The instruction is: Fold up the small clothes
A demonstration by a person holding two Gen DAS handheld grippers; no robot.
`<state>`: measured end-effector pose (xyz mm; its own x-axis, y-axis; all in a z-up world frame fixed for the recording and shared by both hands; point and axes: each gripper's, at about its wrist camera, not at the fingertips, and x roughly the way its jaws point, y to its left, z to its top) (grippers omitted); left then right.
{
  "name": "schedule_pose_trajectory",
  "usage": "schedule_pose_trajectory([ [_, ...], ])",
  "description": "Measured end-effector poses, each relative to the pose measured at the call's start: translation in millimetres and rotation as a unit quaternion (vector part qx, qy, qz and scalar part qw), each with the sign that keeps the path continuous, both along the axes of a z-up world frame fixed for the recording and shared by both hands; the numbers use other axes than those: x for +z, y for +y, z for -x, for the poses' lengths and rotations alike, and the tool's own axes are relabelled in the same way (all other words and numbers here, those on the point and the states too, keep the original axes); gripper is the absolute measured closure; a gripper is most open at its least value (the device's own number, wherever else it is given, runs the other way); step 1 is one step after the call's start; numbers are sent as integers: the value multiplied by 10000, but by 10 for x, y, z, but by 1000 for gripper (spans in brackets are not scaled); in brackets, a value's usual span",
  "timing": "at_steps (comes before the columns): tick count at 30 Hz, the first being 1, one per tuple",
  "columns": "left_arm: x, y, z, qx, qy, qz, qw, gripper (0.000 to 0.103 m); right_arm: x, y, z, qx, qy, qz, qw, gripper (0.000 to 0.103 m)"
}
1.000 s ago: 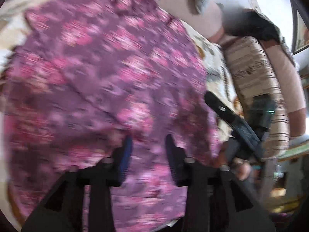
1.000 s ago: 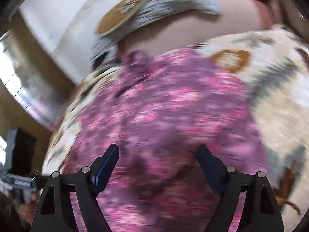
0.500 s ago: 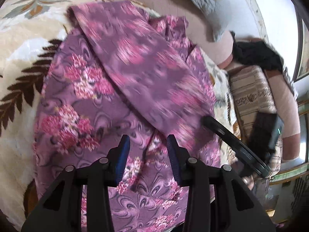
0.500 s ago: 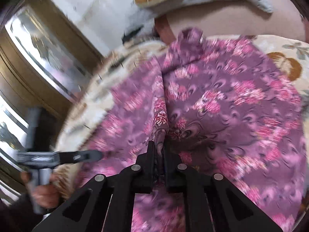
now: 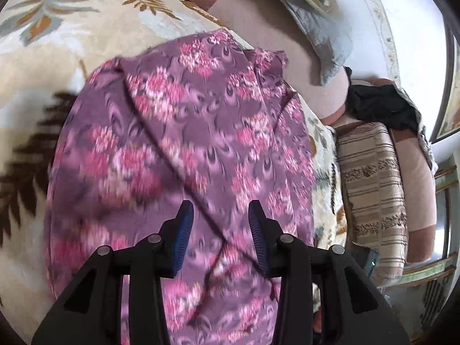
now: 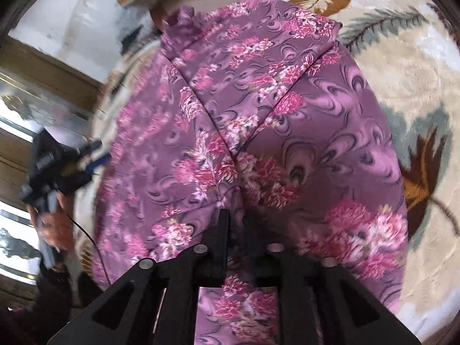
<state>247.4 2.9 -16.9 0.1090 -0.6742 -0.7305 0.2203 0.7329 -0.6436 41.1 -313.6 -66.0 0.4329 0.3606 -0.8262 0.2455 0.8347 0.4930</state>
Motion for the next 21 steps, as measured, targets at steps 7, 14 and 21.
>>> schedule_pose_trajectory([
  [7,-24,-114,-509,126,-127,-37,9998,59,734,-223,-909,-424,-1212,298,9913,52],
  [14,175,-202,-1367,92,-510,-189,9985,44,602,-630,-2307,-1173,-1116,595,9850,51],
  [21,4,-623,-2107,-562,-328,-683,9955,28,423,-1105,-2713,-1597,-796,1280,9756,42],
])
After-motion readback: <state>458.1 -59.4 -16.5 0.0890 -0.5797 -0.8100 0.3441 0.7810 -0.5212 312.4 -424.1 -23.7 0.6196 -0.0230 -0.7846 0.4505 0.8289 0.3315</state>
